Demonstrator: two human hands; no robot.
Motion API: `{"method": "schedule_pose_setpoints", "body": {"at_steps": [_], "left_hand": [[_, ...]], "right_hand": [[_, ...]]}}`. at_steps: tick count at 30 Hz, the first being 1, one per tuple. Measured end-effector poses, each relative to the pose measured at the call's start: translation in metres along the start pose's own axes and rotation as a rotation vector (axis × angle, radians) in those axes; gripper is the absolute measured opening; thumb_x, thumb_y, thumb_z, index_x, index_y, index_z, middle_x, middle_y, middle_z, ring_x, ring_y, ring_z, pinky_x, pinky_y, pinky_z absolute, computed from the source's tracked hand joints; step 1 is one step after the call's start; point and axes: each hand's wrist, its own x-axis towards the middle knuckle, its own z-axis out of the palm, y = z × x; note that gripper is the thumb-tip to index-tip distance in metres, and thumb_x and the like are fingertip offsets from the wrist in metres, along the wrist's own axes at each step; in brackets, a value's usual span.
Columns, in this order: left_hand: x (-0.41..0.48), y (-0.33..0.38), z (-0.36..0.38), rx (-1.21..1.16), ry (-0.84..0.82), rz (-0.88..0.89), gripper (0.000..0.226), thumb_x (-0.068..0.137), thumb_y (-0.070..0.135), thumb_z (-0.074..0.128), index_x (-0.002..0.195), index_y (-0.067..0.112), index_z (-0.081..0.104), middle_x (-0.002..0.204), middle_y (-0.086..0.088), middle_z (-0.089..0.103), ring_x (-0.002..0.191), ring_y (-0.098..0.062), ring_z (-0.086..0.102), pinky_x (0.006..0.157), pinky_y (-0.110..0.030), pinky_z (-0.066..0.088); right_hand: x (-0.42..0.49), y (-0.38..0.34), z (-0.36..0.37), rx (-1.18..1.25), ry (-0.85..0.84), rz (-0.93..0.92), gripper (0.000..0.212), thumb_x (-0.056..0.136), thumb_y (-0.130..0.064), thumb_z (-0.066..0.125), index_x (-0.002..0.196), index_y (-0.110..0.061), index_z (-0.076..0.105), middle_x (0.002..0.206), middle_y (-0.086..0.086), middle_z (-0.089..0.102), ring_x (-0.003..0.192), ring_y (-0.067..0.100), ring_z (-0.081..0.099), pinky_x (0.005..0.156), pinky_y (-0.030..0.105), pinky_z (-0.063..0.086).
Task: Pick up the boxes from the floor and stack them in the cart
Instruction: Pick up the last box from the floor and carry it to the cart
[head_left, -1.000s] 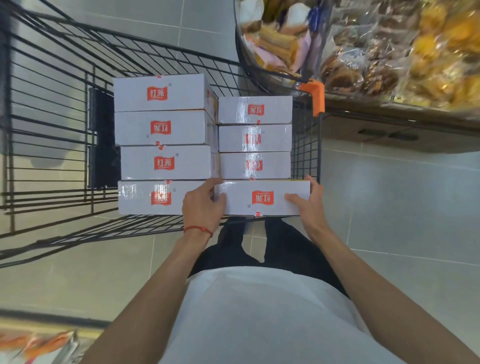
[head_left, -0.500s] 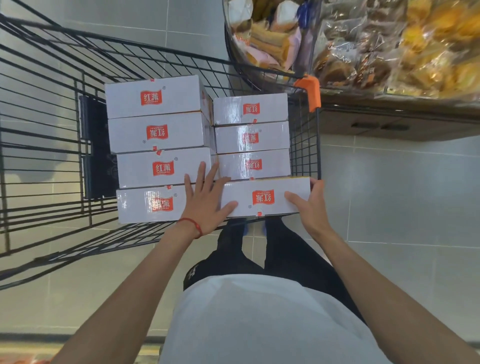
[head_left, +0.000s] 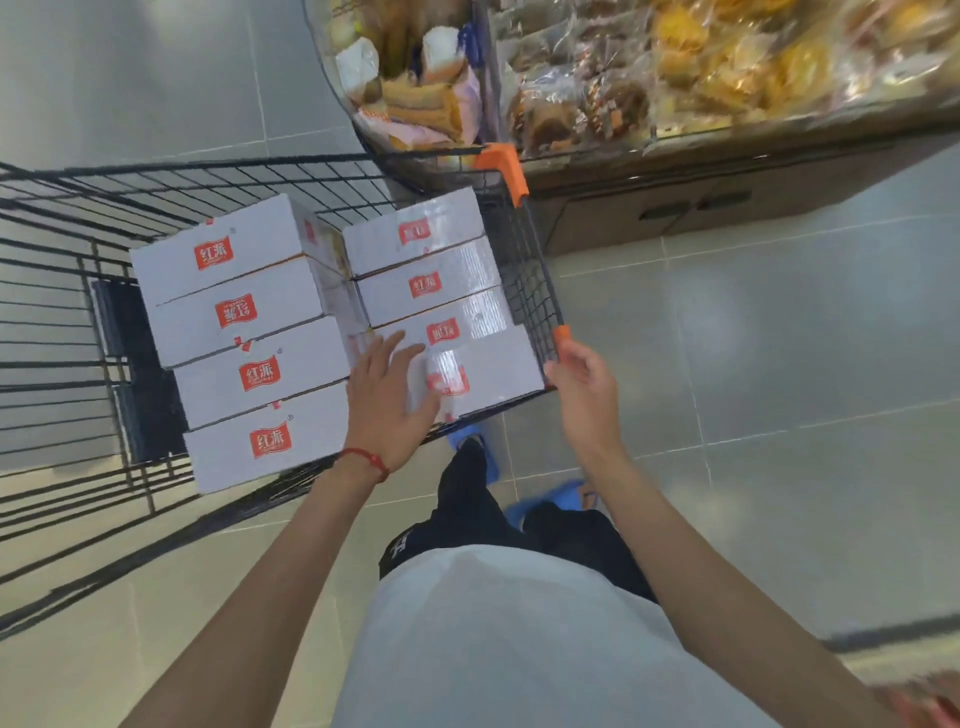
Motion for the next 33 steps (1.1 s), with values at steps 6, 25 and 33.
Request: {"method": "schedule_pose_setpoints", "body": {"at_steps": [6, 25, 33], "left_hand": [[-0.014, 0.104, 0.043, -0.239, -0.026, 0.124, 0.039, 0.094, 0.024, 0.06, 0.133, 0.022, 0.056, 0.14, 0.009, 0.049, 0.132, -0.012, 0.043, 0.114, -0.034, 0.033], [-0.007, 0.487, 0.285, -0.361, -0.589, 0.42, 0.028, 0.096, 0.0, 0.058, 0.115, 0.02, 0.061, 0.111, 0.001, 0.068, 0.088, 0.006, 0.062, 0.084, -0.013, 0.047], [0.06, 0.678, 0.393, -0.293, -0.787, 0.523, 0.025, 0.096, -0.001, 0.058, 0.113, 0.017, 0.061, 0.105, -0.002, 0.069, 0.089, 0.003, 0.063, 0.079, -0.013, 0.046]], "right_hand": [[-0.028, 0.005, -0.1, 0.193, 0.12, -0.05, 0.019, 0.096, -0.009, 0.065, 0.112, -0.019, 0.07, 0.111, -0.003, 0.072, 0.1, 0.007, 0.066, 0.096, 0.031, 0.052], [-0.009, 0.037, -0.474, 0.584, 0.653, 0.025, 0.016, 0.098, -0.006, 0.061, 0.109, -0.016, 0.069, 0.109, 0.008, 0.071, 0.082, 0.012, 0.067, 0.076, 0.024, 0.053], [0.053, -0.006, -0.632, 0.723, 0.878, 0.041, 0.015, 0.097, -0.008, 0.064, 0.105, -0.019, 0.071, 0.101, 0.002, 0.07, 0.088, 0.013, 0.067, 0.082, 0.03, 0.053]]}}
